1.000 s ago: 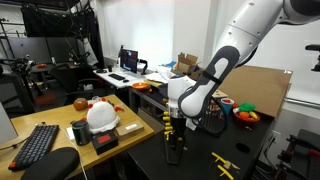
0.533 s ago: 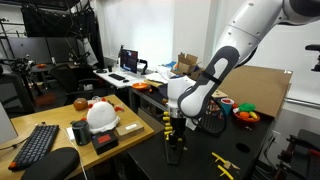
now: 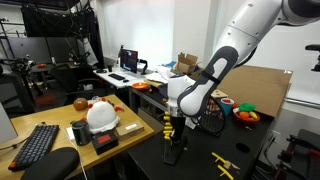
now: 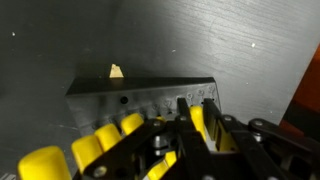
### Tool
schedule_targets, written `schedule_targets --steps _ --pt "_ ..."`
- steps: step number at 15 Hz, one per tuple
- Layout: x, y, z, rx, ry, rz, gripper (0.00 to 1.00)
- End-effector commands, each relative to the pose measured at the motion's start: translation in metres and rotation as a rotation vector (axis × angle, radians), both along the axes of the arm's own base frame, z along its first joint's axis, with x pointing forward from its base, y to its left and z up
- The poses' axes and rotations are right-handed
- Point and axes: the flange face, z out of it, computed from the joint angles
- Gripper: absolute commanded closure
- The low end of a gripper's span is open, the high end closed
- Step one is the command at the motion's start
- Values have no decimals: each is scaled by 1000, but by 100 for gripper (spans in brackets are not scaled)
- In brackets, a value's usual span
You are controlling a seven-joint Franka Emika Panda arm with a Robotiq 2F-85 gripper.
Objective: Detach the smallest yellow object from the stand and put it on the table
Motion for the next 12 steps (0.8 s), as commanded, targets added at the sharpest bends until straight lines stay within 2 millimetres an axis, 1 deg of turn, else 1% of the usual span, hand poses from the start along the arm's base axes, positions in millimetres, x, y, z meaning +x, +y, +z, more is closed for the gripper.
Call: schedule_targets --steps 1,2,8,12 --pt "2 2 -1 1 17 29 100" --pt "2 3 -1 -2 17 31 96" --pt "-2 13 8 -34 -11 71 96" --pt "-8 22 20 -64 -34 104 96"
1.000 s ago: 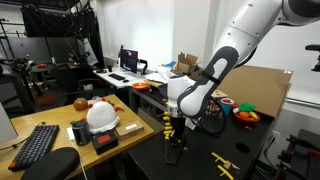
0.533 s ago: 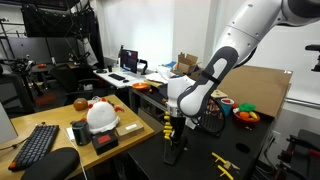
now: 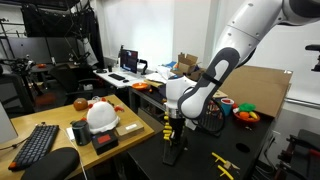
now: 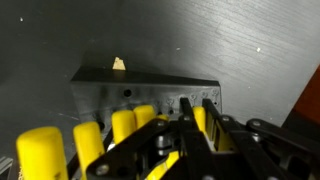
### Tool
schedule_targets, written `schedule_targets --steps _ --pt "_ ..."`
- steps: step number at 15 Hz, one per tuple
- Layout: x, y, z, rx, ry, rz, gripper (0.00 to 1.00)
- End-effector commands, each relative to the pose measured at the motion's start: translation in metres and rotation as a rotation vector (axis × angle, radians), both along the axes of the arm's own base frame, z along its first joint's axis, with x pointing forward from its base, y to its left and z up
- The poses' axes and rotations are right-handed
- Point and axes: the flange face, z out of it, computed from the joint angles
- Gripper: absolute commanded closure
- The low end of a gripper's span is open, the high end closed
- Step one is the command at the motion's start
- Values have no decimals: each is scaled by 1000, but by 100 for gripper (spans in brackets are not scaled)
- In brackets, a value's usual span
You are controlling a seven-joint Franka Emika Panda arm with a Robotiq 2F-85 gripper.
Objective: Detach the smallest yellow object from the stand and put it on the table
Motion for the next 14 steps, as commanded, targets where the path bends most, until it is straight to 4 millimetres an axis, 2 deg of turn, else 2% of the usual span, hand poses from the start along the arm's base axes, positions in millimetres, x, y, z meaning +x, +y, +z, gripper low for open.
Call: schedule_targets --steps 1,7,14 --pt "-6 14 22 -31 -22 31 96" --pt "-11 26 30 -31 -31 51 96" --pt "-12 31 51 -39 -49 40 96"
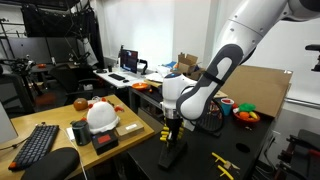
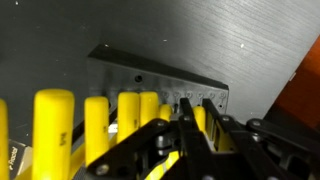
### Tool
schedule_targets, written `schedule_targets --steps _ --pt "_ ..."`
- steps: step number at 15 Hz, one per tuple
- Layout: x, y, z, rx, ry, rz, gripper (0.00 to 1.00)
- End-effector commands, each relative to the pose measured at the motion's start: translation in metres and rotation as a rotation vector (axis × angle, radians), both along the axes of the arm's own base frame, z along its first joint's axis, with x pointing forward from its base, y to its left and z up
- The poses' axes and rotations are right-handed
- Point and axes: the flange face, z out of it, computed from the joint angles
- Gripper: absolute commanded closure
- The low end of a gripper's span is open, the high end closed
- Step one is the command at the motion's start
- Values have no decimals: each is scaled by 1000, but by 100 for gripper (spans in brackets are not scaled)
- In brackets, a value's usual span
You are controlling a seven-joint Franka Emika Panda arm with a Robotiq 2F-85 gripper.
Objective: Detach the smallest yellow object from the stand and put it on the table
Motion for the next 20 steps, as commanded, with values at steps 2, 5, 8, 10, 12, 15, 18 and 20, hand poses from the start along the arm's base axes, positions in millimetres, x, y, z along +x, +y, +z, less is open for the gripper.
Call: schedule_targets --steps 2,5,8,10,12,15,18,20 --pt "-4 4 39 -28 -29 -19 96" --pt "0 4 34 -28 -15 -17 96" --pt "4 -2 24 -14 18 -8 96" --pt "5 -6 22 -2 29 -3 96" --pt "6 -8 21 6 32 6 96" --pt "9 -11 15 38 40 23 96" --pt "11 -14 17 50 48 34 96" --pt "11 -14 21 39 45 26 96"
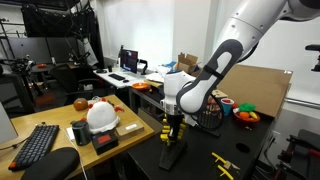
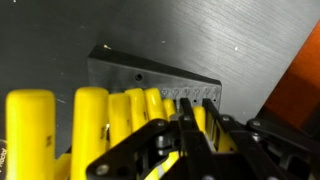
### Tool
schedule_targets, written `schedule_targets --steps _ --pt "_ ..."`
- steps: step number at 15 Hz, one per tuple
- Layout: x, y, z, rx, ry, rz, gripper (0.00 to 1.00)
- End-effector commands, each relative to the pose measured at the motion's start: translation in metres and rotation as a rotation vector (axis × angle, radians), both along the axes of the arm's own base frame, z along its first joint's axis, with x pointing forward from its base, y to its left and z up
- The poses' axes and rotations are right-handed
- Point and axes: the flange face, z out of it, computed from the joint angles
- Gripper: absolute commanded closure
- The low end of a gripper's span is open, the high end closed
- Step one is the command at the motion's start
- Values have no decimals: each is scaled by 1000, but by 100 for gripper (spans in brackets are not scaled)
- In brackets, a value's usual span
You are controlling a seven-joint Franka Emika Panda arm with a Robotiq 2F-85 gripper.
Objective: Detach the smallest yellow object from the stand and put it on the table
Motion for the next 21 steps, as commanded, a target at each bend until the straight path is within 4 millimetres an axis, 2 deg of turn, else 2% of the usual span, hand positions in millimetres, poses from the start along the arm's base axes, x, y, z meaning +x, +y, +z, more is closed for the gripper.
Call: schedule_targets --steps 1,12,17,21 --pt "5 -2 14 -5 6 -4 96" --pt "0 6 33 -42 -26 -15 96" --pt "-12 2 51 -29 -7 -12 96" --pt "-25 -3 56 5 34 18 96"
